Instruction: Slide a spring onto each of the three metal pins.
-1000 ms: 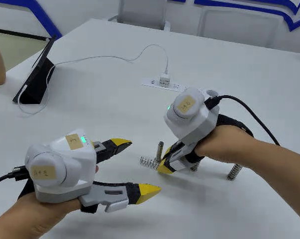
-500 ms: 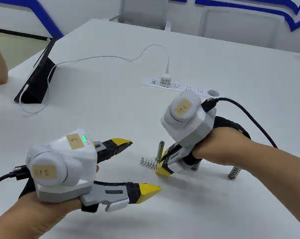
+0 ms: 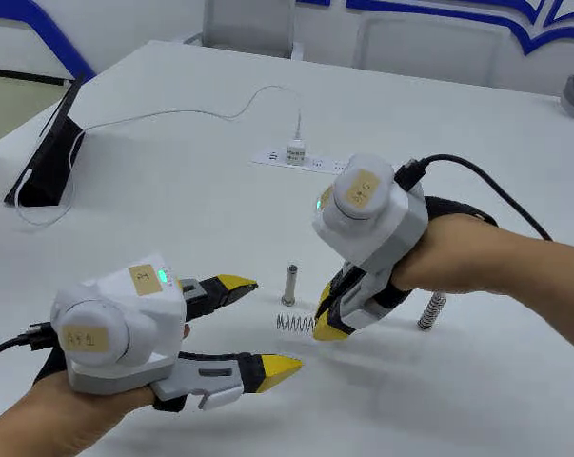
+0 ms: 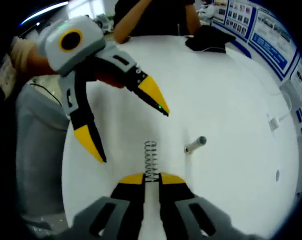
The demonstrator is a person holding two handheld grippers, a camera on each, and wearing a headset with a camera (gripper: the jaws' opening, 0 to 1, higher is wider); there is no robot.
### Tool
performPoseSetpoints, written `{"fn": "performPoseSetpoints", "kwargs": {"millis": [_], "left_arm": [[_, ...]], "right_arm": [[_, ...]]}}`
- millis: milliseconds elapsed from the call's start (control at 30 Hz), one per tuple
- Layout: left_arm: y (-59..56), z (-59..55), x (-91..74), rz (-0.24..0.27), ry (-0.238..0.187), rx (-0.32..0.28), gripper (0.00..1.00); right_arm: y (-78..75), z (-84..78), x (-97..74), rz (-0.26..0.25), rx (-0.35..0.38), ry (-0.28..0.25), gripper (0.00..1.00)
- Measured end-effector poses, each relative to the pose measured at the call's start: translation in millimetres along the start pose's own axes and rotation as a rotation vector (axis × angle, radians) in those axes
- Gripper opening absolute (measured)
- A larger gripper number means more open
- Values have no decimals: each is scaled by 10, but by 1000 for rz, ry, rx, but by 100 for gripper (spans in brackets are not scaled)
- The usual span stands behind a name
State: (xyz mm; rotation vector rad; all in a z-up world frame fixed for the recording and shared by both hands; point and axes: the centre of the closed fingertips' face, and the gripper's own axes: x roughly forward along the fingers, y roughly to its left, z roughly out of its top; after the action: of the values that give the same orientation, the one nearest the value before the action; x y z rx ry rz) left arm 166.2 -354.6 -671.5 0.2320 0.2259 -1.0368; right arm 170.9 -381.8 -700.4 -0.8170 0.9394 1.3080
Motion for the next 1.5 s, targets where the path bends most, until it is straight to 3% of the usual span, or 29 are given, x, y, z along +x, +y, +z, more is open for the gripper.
{"fn": "performPoseSetpoints", "kwargs": {"millis": [333,700,867,1500], "left_arm": [[-221,67,134,-78,-5,88,40],[-249,96,179,-101,-13,157,17],[-256,89,189,-101,-9,170,13],[-226,153,213,-88,-28,145,11]], "right_arm": [[204,-36,-214,34,-91,70,12],[231,11,-281,42,-127,109,12],[261,41,-334,35,-127,114,12],[290,406,-549,-5,-162,9,12]]}}
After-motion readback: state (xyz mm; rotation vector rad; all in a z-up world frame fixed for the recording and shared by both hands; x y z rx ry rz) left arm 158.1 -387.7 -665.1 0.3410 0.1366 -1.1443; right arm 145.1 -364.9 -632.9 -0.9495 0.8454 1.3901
